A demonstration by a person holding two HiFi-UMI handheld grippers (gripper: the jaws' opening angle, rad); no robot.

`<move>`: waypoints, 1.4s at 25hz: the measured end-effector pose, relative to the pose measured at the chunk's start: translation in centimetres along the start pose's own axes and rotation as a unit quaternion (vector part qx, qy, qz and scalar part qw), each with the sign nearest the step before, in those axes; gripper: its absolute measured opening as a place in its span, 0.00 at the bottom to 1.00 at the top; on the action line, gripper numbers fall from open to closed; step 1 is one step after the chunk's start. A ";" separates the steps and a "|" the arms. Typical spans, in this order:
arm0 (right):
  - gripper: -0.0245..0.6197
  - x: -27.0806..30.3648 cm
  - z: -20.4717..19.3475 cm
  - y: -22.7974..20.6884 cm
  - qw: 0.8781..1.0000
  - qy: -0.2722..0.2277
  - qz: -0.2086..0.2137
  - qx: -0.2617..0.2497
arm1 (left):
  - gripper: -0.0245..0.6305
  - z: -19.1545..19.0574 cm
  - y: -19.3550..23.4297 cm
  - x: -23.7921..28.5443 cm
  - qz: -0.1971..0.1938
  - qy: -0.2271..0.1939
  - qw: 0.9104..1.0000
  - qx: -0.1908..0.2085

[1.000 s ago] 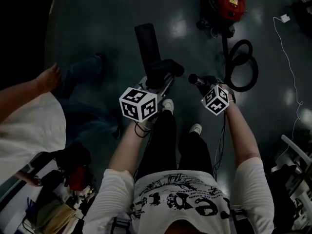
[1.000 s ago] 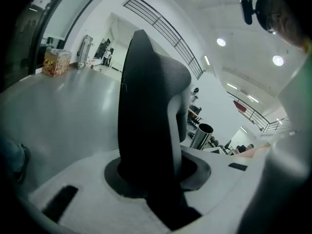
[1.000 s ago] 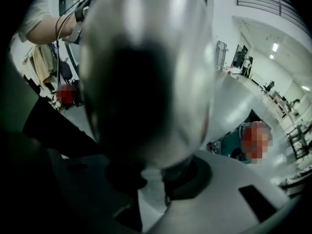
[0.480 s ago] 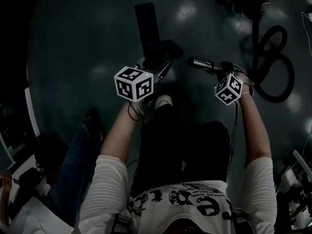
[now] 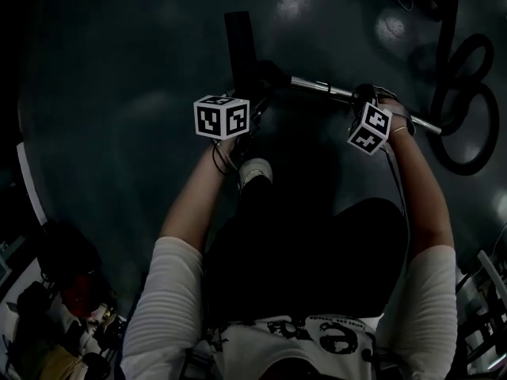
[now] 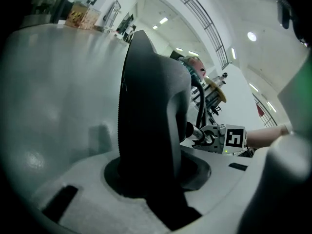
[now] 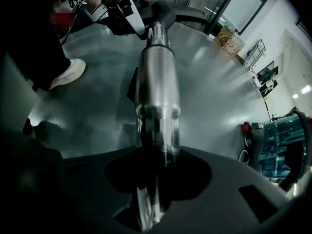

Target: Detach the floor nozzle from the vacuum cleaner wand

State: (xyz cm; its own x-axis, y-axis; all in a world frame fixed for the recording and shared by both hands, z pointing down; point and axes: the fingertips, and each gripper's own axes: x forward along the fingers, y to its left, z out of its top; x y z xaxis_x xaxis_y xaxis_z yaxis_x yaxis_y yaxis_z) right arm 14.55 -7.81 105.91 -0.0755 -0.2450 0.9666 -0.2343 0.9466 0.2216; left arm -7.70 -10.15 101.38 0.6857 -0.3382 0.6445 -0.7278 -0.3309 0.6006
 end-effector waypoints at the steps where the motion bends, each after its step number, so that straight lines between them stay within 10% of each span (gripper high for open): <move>1: 0.21 0.9 -0.3 0.3 1.000 0.007 0.006 -0.003 | 0.22 -0.9 0.9 0.7 0.002 0.008 1.000 -0.011; 17: 0.25 5.6 -0.7 1.4 0.999 0.012 0.023 0.038 | 0.23 -6.0 6.5 4.0 0.025 0.077 0.994 -0.067; 19: 0.33 5.4 -1.0 0.6 0.998 0.012 0.007 0.068 | 0.26 -5.7 6.1 4.0 0.022 0.091 0.994 -0.050; 24: 0.37 4.4 -0.5 0.9 0.996 -0.013 -0.014 0.092 | 0.74 -4.5 6.1 3.0 0.068 0.076 0.994 0.026; 29: 0.37 0.0 1.8 1.0 0.986 -0.107 -0.005 0.128 | 0.74 -2.7 5.1 1.2 0.109 0.031 0.988 0.100; 35: 0.37 -5.1 3.6 -1.9 0.948 -0.187 0.032 0.255 | 0.74 -0.5 1.9 -1.4 0.120 -0.017 0.988 0.101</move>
State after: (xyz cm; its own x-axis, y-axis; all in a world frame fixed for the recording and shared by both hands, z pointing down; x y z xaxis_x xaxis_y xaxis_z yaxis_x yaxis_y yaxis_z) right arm 11.84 -9.09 100.11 -0.4222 -0.3382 0.8411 -0.6480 0.7614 -0.0191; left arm -10.02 -9.91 101.85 0.4965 -0.4559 0.7387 -0.8547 -0.4054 0.3242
